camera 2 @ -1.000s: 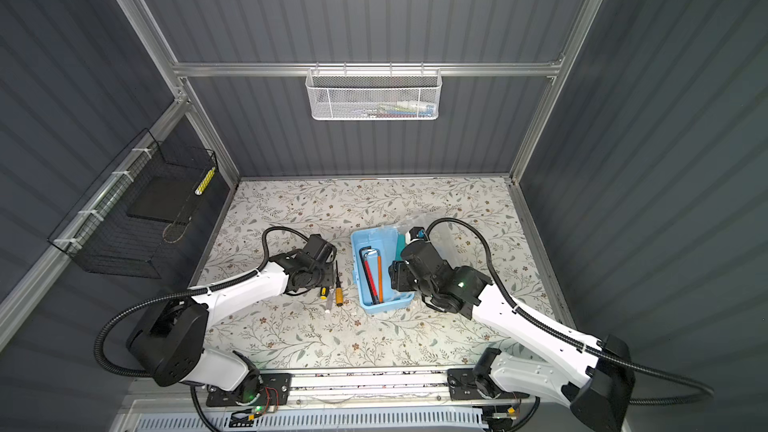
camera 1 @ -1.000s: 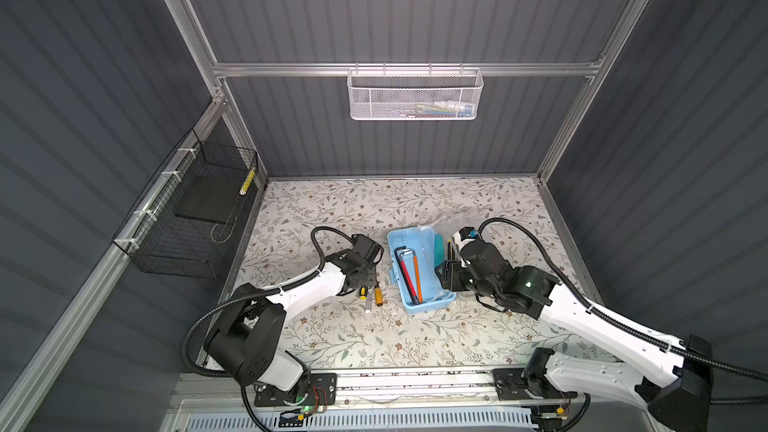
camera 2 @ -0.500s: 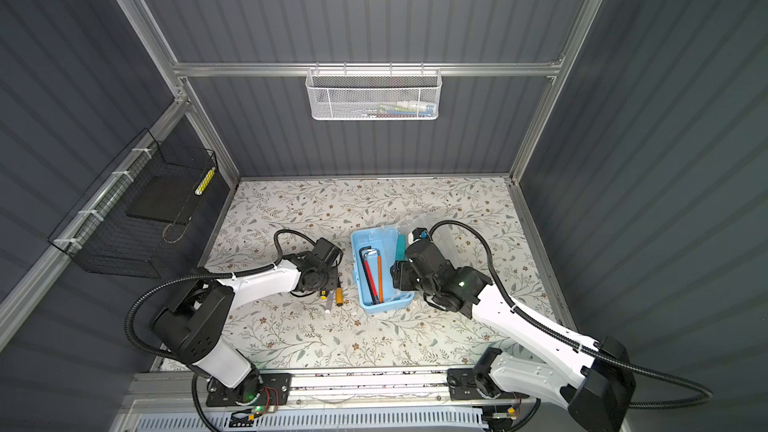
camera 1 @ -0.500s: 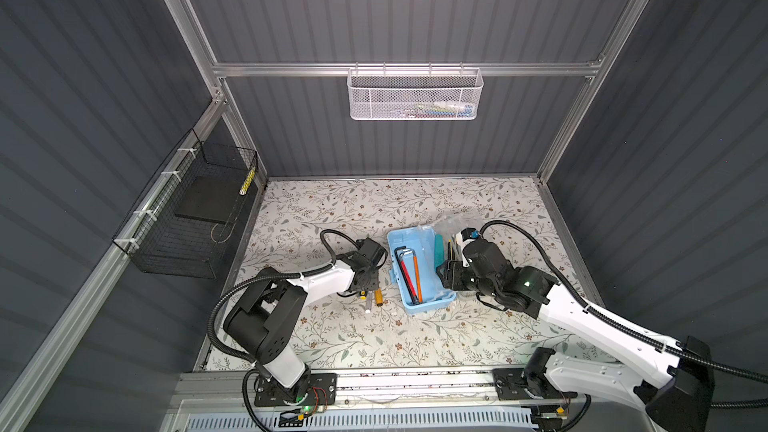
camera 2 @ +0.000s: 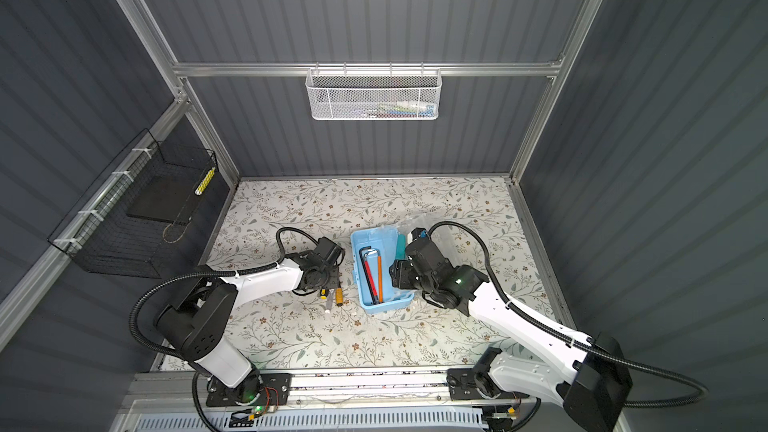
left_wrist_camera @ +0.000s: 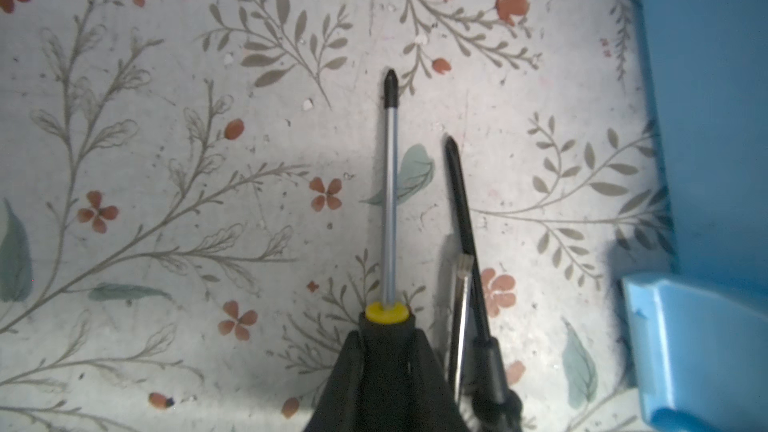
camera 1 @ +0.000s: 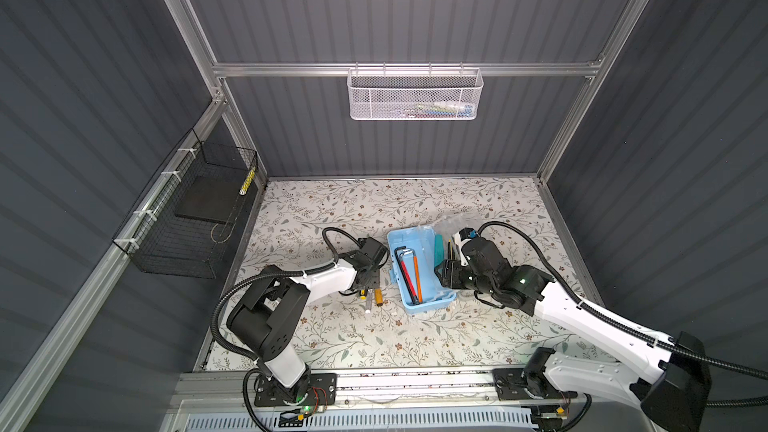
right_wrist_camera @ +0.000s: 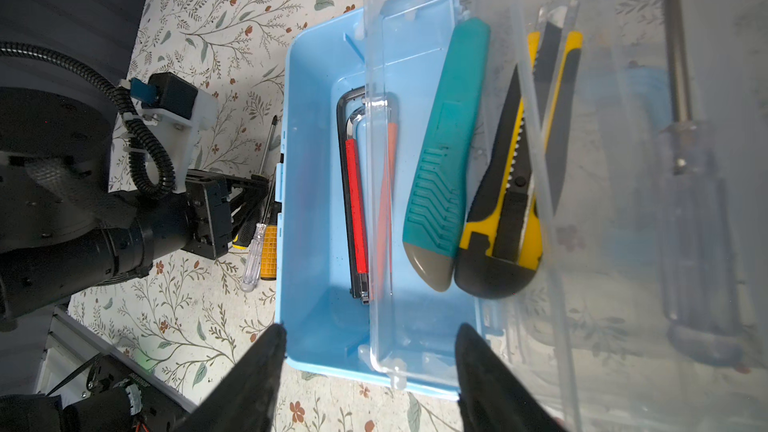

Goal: Pack the tool kit
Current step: 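Close the left gripper on the yellow-black screwdriver and lift it, then carry the yellow-black screwdriver over the lid with the left while the right draws back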

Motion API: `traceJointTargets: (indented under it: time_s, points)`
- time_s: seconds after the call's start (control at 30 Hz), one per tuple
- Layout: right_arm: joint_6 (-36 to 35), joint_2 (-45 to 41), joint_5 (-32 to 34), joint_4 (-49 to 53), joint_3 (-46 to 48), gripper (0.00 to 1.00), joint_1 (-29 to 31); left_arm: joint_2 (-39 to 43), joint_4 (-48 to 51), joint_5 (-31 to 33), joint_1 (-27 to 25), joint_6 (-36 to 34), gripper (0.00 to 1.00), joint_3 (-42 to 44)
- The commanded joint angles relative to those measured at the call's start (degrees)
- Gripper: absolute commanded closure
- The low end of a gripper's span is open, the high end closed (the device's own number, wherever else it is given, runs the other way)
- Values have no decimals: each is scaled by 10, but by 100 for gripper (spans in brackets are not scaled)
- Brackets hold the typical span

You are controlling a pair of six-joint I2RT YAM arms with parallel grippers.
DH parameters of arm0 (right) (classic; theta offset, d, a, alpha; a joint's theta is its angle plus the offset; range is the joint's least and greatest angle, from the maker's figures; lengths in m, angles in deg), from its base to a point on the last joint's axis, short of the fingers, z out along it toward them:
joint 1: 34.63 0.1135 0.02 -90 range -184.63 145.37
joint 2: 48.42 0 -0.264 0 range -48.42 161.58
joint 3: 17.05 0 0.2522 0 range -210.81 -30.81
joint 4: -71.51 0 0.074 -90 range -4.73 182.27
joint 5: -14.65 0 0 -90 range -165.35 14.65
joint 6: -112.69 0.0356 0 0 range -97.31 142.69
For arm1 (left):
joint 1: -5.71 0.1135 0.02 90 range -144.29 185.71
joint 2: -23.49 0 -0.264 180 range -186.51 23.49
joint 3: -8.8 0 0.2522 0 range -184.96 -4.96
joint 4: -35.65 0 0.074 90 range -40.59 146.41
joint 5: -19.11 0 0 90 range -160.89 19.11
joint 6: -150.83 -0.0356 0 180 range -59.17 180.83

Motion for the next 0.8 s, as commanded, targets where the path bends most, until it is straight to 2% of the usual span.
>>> traceJointTargets:
  time_s: [0.0, 0.17, 0.27, 0.33, 0.53, 0.63, 0.77]
  points:
    - [4, 0, -6, -8, 4, 35, -4, -16, 25, 16, 4, 3, 100, -10]
    - [4, -11, -17, -10, -1, 35, -11, 14, 54, 40, 4, 4, 100, -25]
    - [-1, -24, -41, -6, -14, 35, -28, 66, 75, 48, 4, 18, 100, -40]
    - [-3, -40, -54, -6, -20, 35, -42, 112, 67, 28, 4, 40, 100, -41]
    - [12, -89, -115, -5, -18, 35, -114, 191, -50, -71, -14, 144, 100, -41]
    - [11, -112, -121, 7, -17, 35, -139, 184, -117, -94, -51, 185, 100, -60]
    - [1, -136, -112, 34, -23, 35, -161, 136, -171, -106, -102, 211, 100, -107]
